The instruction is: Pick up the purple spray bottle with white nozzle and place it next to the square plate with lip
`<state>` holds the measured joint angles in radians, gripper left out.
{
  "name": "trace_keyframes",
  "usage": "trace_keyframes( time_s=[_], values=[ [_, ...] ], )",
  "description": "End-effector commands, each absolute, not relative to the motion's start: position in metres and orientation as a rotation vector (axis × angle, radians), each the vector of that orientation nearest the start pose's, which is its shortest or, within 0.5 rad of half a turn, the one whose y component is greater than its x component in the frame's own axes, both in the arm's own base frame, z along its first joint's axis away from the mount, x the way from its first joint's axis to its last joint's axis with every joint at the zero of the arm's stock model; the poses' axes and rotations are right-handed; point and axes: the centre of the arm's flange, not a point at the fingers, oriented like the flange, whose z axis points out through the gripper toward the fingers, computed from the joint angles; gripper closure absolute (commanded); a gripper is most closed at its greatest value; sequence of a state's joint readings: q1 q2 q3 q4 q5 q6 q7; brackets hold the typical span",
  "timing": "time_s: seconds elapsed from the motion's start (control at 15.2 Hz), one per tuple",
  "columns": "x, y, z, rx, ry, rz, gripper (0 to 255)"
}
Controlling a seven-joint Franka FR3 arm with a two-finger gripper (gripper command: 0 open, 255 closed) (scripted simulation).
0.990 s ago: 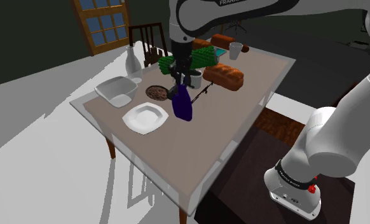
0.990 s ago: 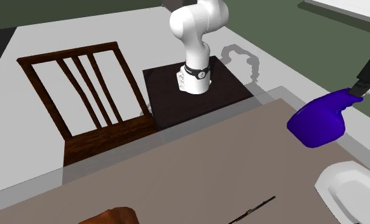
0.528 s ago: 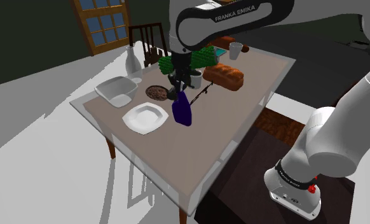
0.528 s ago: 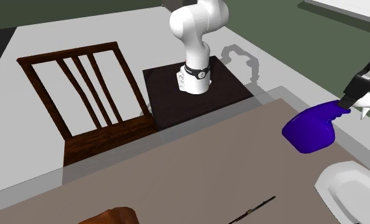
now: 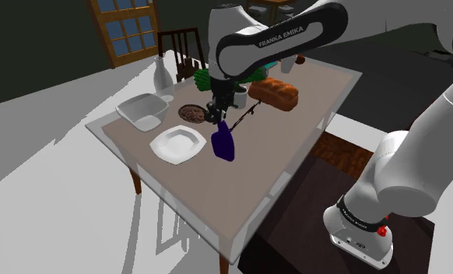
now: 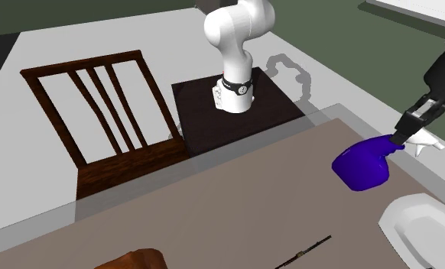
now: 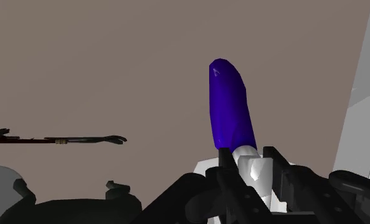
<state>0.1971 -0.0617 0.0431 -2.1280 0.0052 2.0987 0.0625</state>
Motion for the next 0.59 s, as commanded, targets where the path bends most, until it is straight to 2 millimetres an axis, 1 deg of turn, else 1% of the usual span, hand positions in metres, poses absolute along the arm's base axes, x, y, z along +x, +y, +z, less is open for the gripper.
trace_keyframes(
  time_s=[0.0, 0.46, 0.53],
  values=[
    [0.5166, 0.1269, 0.4304, -3.122, -0.274, -0.051, 255],
    [0.5166, 0.1269, 0.4304, -3.122, -0.274, -0.051, 255],
    [0.5166, 0.1269, 0.4304, -3.122, -0.274, -0.051, 0]
  ],
)
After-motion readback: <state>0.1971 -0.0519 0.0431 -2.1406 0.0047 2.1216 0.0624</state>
